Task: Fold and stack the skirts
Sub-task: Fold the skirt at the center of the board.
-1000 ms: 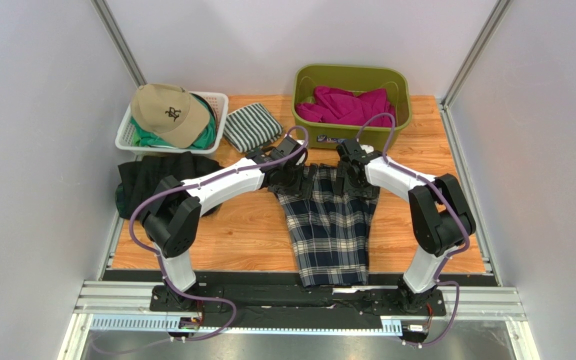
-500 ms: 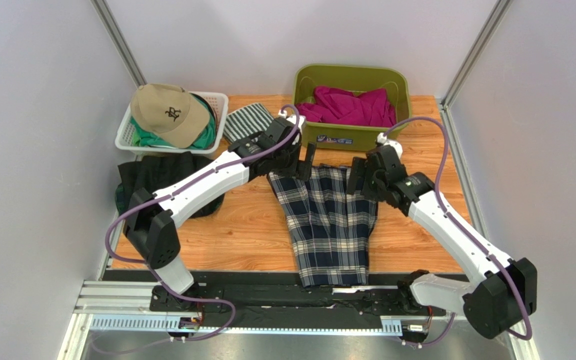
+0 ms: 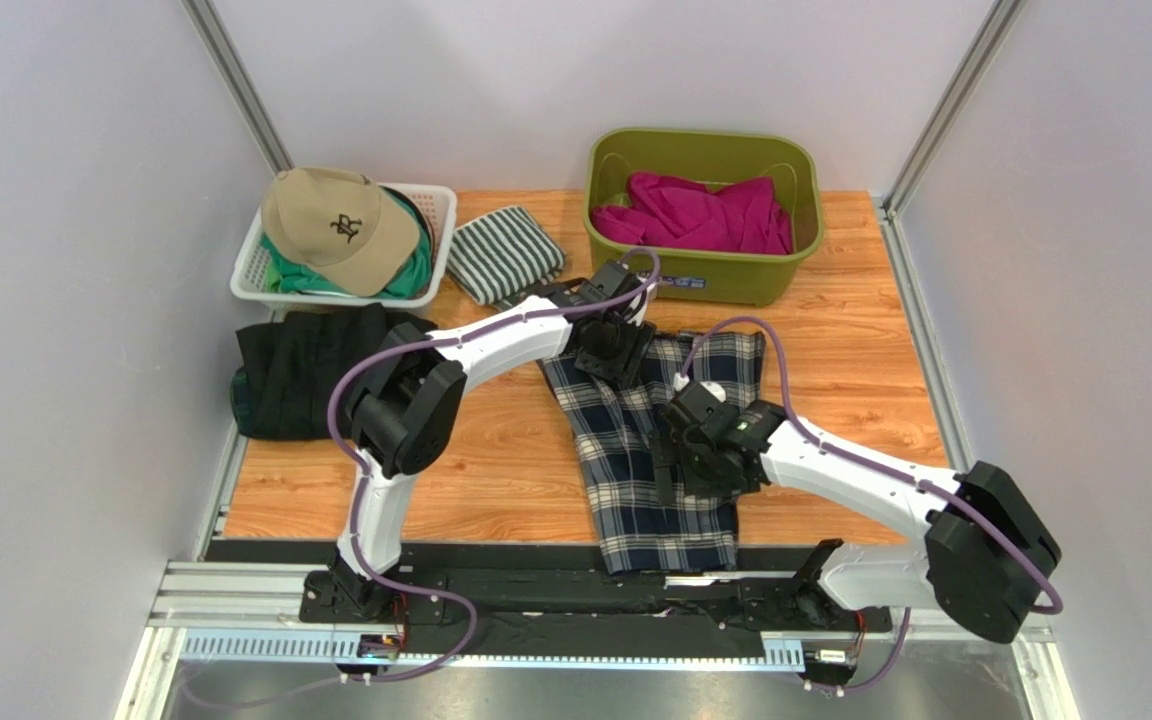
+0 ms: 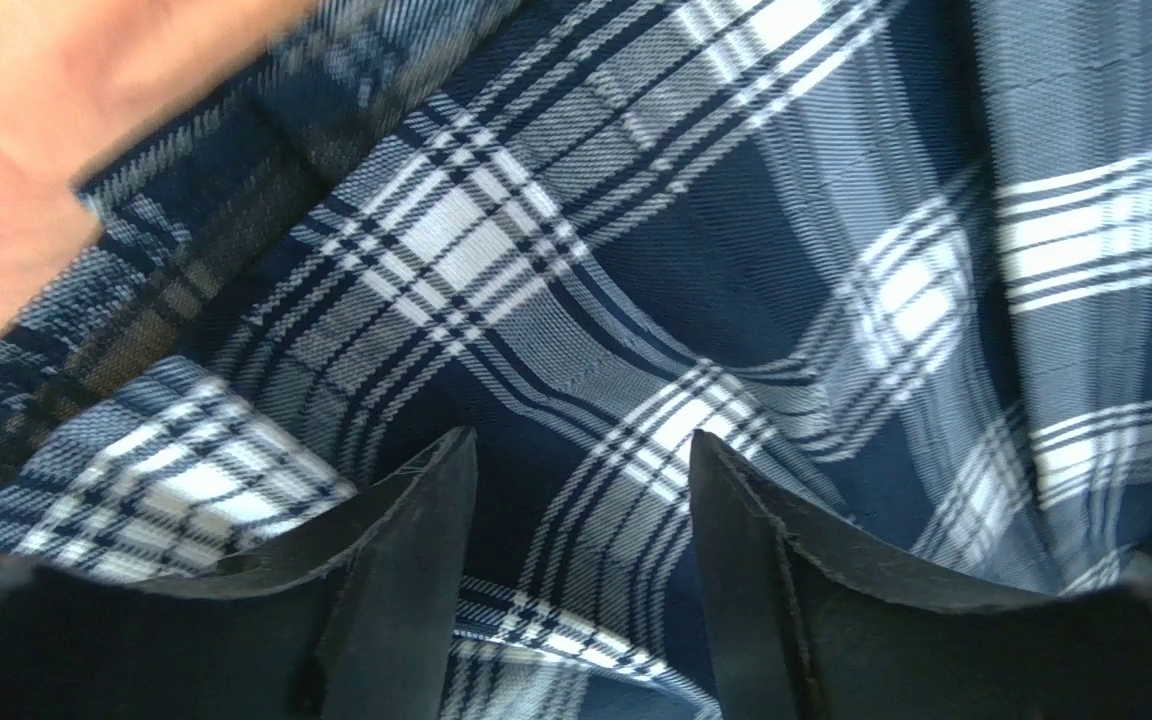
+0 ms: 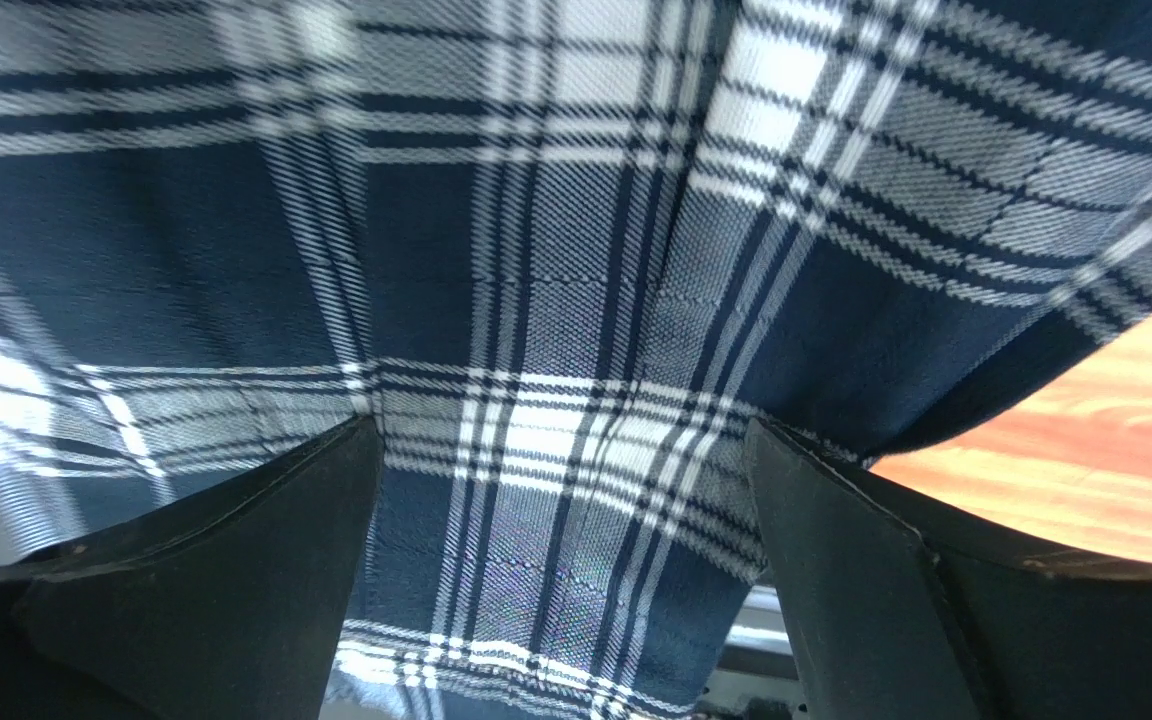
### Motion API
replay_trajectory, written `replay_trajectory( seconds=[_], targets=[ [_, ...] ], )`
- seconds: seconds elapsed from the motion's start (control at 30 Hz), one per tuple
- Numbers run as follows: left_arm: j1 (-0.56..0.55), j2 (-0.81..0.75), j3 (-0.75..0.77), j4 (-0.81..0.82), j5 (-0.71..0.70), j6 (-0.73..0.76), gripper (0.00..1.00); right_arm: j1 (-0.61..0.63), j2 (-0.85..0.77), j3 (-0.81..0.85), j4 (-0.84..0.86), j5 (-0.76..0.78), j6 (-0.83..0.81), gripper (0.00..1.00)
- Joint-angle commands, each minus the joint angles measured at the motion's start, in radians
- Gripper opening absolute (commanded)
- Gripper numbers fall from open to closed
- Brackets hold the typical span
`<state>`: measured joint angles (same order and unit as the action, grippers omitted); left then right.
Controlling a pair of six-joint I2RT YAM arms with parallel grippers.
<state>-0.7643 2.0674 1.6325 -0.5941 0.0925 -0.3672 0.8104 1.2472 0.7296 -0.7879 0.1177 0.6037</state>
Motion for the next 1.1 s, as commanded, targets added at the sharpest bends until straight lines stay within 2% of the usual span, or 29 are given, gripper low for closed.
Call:
replay_trajectory(
  seconds=[0.0,0.17,0.3,0.4,0.43,0.5,0.53,0.63,0.77,0.83,0.87,0.9,1.0,1.07],
  targets=[
    [0.045,-0.056,-0.094,0.062,0.001,-0.01,0.61,0.003,0.043,-0.047,0.059,-0.047,0.033,0.99],
    [0.098,-0.05,-0.2,0.125,0.044,-0.056,0.61,-0.007,0.161,0.004,0.065,0.084,-0.036,0.99],
    [0.1,-0.09,-0.292,0.126,-0.016,-0.091,0.57,-0.095,0.265,0.096,0.043,0.149,-0.102,0.99],
    [0.1,-0.205,-0.431,0.117,-0.071,-0.154,0.57,-0.145,0.302,0.171,-0.005,0.227,-0.145,0.99],
    [0.1,-0.293,-0.477,0.12,-0.089,-0.201,0.57,-0.151,0.294,0.188,-0.014,0.246,-0.163,0.99],
    [0.099,-0.392,-0.643,0.151,-0.089,-0.26,0.57,-0.165,0.272,0.237,-0.02,0.293,-0.221,0.99],
    [0.092,-0.482,-0.743,0.158,-0.089,-0.316,0.57,-0.171,0.261,0.258,-0.02,0.293,-0.234,0.99],
    [0.036,-0.635,-0.876,0.159,-0.077,-0.421,0.57,-0.178,0.215,0.329,0.013,0.237,-0.292,0.99],
    [-0.099,-0.78,-0.905,0.2,0.032,-0.48,0.62,-0.177,0.138,0.376,-0.01,0.159,-0.282,0.99],
    [-0.136,-0.858,-0.893,0.232,0.041,-0.458,0.7,-0.177,0.092,0.36,-0.022,0.142,-0.237,0.99],
    [-0.136,-0.878,-0.883,0.209,0.021,-0.451,0.73,-0.178,0.069,0.349,-0.048,0.142,-0.214,0.99],
    [-0.135,-0.895,-0.866,0.179,-0.066,-0.443,0.8,-0.178,0.014,0.34,-0.065,0.149,-0.188,0.99],
    [-0.13,-0.922,-0.775,0.025,-0.247,-0.353,0.92,-0.191,-0.076,0.268,-0.149,0.129,-0.07,0.99],
    [-0.107,-0.914,-0.732,-0.064,-0.302,-0.337,0.97,-0.215,-0.107,0.188,-0.183,0.05,-0.013,0.99]
  ],
)
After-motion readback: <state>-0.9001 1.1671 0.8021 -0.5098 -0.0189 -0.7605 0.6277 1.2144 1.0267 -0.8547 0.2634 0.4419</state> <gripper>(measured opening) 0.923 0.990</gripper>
